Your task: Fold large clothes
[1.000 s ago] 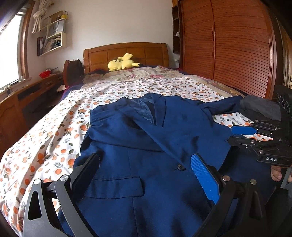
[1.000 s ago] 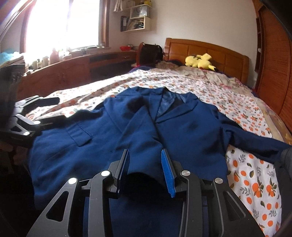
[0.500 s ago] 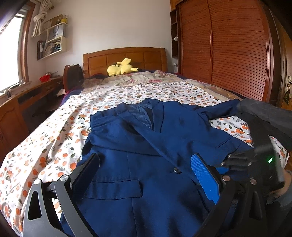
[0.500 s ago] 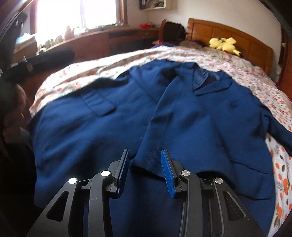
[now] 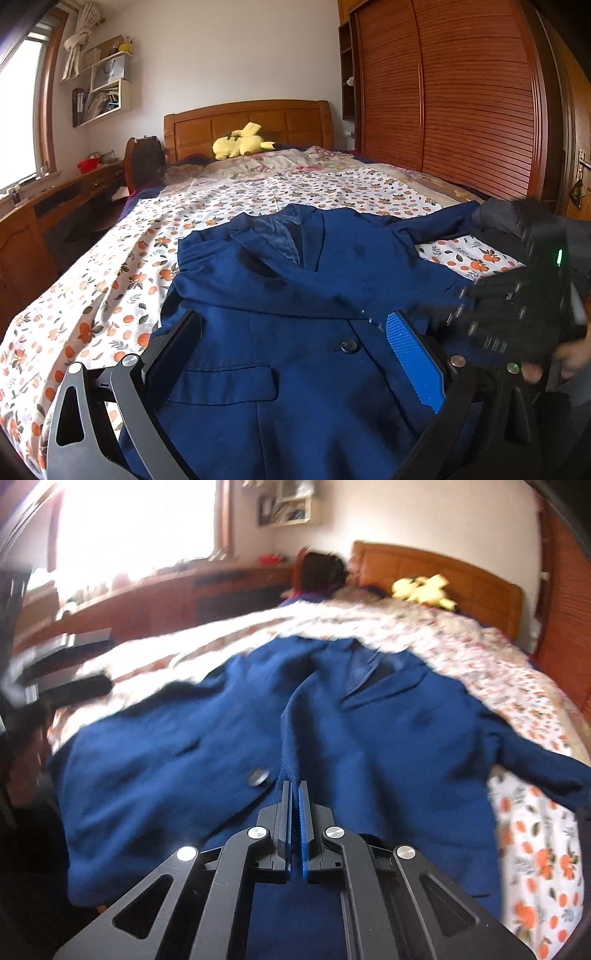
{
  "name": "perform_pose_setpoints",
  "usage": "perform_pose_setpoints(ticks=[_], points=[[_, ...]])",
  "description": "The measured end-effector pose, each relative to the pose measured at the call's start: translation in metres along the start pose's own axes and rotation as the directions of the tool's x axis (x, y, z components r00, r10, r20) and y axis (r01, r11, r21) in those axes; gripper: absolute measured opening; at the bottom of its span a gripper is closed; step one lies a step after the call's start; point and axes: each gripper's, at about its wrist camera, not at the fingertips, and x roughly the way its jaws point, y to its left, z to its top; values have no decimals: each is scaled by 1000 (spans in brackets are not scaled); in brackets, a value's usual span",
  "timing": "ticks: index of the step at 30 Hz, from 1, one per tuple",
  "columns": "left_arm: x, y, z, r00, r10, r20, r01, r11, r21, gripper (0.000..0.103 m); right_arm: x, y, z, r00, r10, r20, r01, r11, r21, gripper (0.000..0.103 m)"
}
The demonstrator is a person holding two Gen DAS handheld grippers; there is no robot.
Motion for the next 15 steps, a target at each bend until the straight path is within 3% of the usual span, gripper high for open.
perform_pose_setpoints(ticks=[8, 15], points=[[0, -8, 8, 1000, -12, -2, 12, 1000, 12, 101, -17, -57, 20, 992, -101, 73, 93, 991, 101, 2], [3, -23, 19, 1000, -16, 9, 15, 998, 60, 101, -2, -99, 29, 972, -227, 53, 217, 964, 155, 2]])
